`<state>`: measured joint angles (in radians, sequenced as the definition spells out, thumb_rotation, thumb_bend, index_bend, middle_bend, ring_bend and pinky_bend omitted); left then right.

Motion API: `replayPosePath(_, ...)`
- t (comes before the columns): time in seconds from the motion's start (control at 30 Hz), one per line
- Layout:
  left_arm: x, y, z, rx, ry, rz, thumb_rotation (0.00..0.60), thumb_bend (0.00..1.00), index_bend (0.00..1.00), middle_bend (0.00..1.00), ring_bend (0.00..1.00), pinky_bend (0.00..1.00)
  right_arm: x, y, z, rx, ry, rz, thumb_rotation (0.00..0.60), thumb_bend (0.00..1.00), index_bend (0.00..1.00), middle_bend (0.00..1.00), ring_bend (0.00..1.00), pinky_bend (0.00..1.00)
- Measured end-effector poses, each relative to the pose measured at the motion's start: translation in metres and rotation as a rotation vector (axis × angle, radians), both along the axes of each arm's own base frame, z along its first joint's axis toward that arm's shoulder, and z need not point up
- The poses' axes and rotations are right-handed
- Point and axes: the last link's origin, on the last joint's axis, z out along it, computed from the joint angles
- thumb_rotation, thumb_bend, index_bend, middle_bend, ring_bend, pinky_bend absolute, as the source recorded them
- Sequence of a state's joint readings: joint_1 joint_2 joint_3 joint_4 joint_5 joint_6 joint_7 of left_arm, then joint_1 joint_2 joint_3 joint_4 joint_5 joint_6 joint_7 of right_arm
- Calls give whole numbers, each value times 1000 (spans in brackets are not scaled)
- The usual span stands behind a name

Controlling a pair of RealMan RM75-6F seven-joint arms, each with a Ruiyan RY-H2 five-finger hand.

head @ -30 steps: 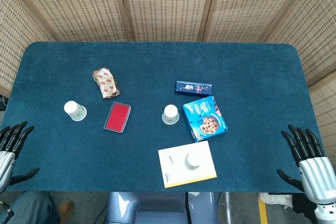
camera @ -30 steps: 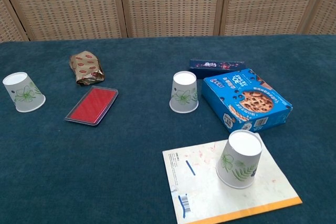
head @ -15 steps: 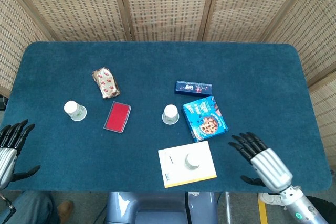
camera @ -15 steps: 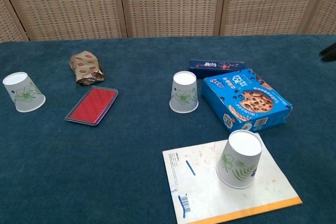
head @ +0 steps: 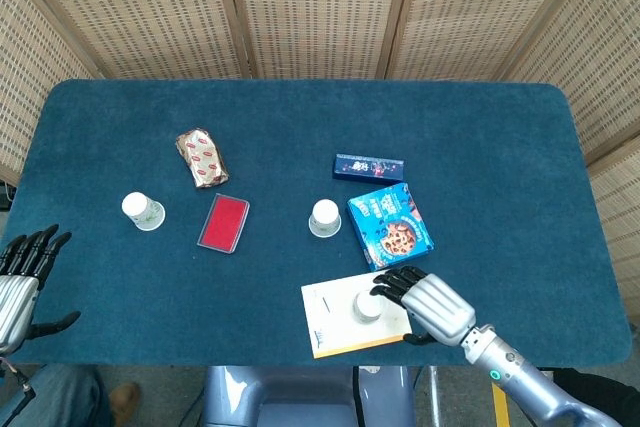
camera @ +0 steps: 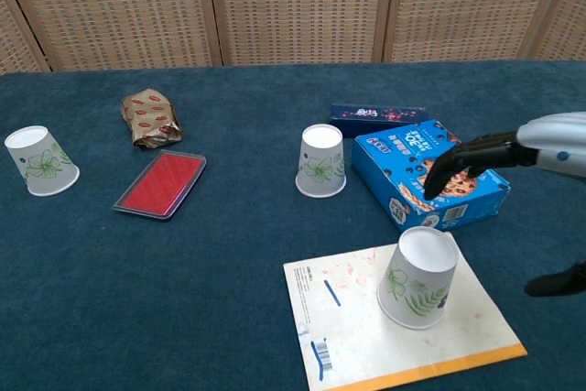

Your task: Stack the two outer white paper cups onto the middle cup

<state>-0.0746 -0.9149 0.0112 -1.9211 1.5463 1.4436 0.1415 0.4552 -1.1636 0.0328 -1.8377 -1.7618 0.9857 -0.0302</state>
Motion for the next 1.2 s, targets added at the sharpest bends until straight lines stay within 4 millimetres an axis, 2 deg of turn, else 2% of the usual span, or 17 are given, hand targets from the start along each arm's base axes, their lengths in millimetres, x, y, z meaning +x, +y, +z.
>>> replayPosePath(0.23, 0, 0, 0, -3, -4, 3, 600, 0, 0, 0, 0, 0, 15, -13, -23, 7, 31, -12, 600, 345, 309, 338, 279, 332)
replayPosePath(0.53, -1, 3, 0, -8, -2, 10, 600, 0, 0, 0, 0, 0, 18, -22, -44, 44, 51, -69, 600, 383, 334, 386, 329, 380)
replayPosePath(0.73, -2, 4, 0, -9, -3, 15, 600, 0, 0, 0, 0, 0, 23, -25, -53, 56, 38, -83, 600, 481, 412, 462, 404, 453)
replayPosePath(1.0, -3, 6, -1, -15, -1, 23, 600, 0, 0, 0, 0, 0, 34, -27, -48, 56, -17, -89, 600, 508, 425, 475, 417, 468)
replayPosePath(1.2, -6, 10, -2, -21, -1, 42, 600, 0, 0, 0, 0, 0, 56, -37, -27, 12, -67, -55, 600, 513, 425, 475, 417, 468)
